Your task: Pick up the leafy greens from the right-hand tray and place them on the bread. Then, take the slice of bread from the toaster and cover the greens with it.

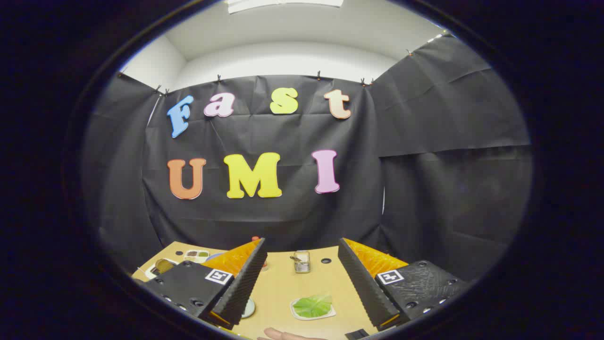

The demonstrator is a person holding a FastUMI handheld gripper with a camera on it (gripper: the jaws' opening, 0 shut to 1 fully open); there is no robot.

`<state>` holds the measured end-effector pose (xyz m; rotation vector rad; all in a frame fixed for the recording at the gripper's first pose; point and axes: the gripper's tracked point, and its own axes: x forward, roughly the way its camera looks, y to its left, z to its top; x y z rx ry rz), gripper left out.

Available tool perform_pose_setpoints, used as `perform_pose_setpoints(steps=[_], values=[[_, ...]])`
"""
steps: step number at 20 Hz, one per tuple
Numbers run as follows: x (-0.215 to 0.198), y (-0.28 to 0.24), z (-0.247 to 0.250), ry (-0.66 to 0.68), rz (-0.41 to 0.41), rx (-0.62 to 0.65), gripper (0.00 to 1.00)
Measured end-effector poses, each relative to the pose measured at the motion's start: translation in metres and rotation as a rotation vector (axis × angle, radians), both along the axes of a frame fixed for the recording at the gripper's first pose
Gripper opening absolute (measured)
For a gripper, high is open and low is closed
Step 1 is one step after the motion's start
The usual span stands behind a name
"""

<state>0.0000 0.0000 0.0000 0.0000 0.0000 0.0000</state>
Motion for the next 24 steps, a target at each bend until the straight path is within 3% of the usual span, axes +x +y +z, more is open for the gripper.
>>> perform_pose_setpoints(steps=[14,24], values=[[0.056,-0.015,-0.024,0.048,0.073,-0.034,0.95],[0.13,-0.042,-0.156,0.254,0.146,-0.124,0.96]])
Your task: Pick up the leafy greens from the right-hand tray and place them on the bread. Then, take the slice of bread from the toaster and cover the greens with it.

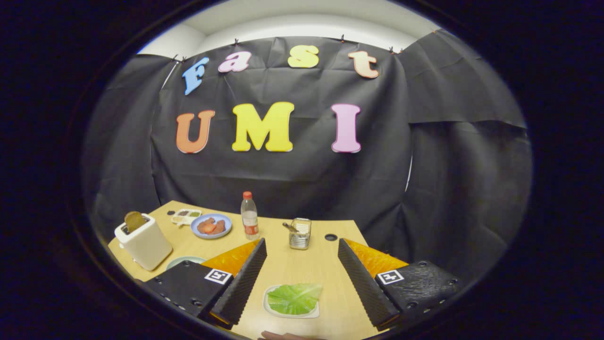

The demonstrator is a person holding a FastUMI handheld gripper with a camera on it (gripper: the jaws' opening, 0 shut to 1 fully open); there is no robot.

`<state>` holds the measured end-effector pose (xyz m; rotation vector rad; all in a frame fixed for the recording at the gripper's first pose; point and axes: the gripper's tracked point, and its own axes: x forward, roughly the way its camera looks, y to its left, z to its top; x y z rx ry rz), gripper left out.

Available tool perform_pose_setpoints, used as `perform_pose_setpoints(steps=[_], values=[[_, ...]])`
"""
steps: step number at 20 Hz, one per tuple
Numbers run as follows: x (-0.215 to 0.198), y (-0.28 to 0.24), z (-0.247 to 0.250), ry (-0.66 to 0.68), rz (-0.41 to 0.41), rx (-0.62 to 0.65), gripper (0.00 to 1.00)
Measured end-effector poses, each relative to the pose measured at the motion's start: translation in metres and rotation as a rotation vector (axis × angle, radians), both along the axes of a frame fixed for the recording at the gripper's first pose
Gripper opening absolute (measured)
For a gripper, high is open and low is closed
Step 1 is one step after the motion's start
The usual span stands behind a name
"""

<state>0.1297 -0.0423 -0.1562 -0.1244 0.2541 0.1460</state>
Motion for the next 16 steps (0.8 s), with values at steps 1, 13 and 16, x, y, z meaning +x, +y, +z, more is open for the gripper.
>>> perform_pose_setpoints(steps=[1,13,16], values=[[0.009,-0.004,-0.019,0.031,0.005,-0.008,0.96],[0.096,-0.046,-0.215,0.458,-0.022,0.037,0.96],[0.095,-0.043,-0.243,0.578,-0.024,0.083,0.95]])
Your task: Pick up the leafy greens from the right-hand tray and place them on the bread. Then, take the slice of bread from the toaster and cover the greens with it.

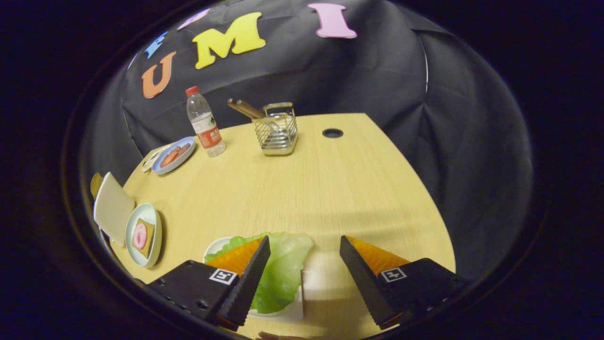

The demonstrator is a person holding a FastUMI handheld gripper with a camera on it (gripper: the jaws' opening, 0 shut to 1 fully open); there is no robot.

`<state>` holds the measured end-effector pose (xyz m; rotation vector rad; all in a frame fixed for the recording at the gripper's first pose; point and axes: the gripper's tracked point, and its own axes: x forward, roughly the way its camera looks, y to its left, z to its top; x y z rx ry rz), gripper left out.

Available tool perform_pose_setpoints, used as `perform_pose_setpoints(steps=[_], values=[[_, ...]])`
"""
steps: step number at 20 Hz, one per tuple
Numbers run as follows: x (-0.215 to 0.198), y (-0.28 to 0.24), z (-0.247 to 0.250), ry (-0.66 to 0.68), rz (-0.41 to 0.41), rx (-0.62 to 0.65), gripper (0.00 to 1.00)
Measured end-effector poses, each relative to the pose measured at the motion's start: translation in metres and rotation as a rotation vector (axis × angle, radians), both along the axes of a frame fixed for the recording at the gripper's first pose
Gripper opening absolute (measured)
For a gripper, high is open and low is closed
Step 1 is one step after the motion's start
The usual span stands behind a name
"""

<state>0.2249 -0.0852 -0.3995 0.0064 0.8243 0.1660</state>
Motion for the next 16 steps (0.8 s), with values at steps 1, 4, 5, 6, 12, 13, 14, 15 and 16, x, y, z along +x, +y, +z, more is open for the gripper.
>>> perform_pose_setpoints(steps=[1,4,5,6,12,13,14,15,16], values=[[-0.002,0.003,-0.005,0.018,0.016,0.008,0.94],[0.002,0.013,-0.012,0.036,0.04,0.033,0.88],[0.003,0.013,-0.014,0.044,0.029,0.026,0.84],[0.007,0.013,-0.014,0.033,0.017,0.03,0.77],[0.012,0.017,-0.005,-0.003,0.026,0.004,0.28],[0.01,0.018,-0.003,-0.011,0.026,0.007,0.2],[0.008,0.016,0.003,-0.022,0.017,-0.006,0.14],[0.01,0.014,0.001,-0.028,0.009,-0.023,0.07],[0.008,0.014,0.006,-0.036,0.004,-0.026,0.07]])
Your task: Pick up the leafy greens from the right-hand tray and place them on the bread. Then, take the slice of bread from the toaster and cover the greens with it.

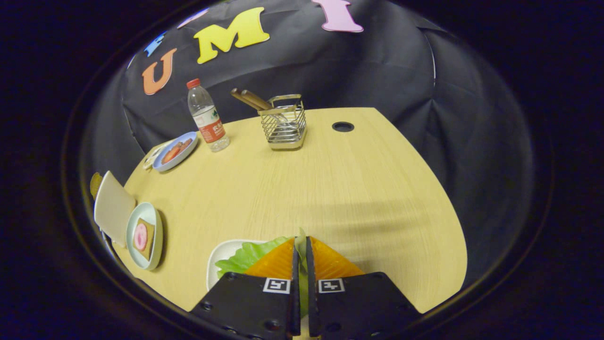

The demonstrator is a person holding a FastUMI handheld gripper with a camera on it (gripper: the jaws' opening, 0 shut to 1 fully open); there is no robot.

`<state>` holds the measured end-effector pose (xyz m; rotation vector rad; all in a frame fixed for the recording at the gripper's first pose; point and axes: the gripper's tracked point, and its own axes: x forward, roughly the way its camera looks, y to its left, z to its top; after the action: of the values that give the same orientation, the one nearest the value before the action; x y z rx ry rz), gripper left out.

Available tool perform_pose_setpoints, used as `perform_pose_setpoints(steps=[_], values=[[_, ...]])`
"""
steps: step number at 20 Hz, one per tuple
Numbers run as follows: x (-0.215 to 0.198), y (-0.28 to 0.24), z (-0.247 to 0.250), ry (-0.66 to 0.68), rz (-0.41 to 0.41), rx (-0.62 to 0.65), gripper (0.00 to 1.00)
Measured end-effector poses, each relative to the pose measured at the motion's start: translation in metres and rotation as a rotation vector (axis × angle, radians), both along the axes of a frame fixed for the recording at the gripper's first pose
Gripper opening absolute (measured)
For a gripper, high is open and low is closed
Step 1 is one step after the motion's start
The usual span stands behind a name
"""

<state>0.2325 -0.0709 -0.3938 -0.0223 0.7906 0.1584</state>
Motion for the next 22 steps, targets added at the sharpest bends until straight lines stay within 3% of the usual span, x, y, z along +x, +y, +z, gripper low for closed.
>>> perform_pose_setpoints(steps=[2,9,22], values=[[-0.007,-0.001,0.013,-0.011,-0.018,-0.012,0.03],[-0.051,0.027,0.067,-0.078,-0.055,-0.007,0.03],[-0.124,0.177,0.101,-0.101,0.027,-0.014,0.03]])
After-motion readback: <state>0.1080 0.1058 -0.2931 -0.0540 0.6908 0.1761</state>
